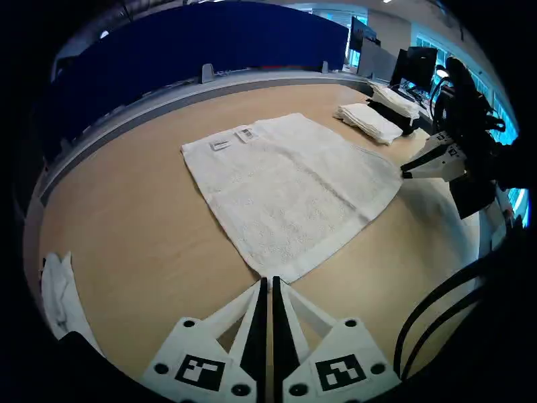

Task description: Fold towel

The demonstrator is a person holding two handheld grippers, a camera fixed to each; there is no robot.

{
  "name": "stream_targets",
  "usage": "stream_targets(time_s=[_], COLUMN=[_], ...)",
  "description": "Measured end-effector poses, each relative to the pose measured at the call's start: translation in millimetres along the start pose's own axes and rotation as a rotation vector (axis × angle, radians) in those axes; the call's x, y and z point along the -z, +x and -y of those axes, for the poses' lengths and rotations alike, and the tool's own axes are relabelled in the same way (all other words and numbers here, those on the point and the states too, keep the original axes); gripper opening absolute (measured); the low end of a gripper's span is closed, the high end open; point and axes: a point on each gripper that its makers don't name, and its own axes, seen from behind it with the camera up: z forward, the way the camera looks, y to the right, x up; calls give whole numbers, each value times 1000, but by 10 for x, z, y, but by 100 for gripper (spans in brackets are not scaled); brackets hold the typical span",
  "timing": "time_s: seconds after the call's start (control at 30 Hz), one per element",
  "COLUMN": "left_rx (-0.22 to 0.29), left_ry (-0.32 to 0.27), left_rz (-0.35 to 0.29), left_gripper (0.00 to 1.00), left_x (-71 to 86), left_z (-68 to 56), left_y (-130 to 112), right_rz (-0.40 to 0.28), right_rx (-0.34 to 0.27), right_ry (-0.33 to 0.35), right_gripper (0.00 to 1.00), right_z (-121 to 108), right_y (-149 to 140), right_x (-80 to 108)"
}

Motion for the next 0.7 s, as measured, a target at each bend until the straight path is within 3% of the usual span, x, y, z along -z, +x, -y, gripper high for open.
stream_targets(time_s=[0.27, 0.4, 0.6, 0.7], left_rx=[-13, -20, -40, -40], left_ry=[-12, -16, -18, -13], left_rz=[0, 15, 30, 32], left_gripper=[52, 59, 59, 54], left_x=[-58, -77, -140, -149], left_z=[-43, -60, -82, -71], left_y=[6, -25, -77, -73], right_rz=[4, 6, 8, 9], right_rx=[2, 0, 2, 2], right_ry=[4, 4, 4, 4], right_gripper=[10, 10, 10, 10], right_z=[10, 8, 9, 7], right_y=[-19, -29, -40, -48], right_x=[-16, -19, -19, -23])
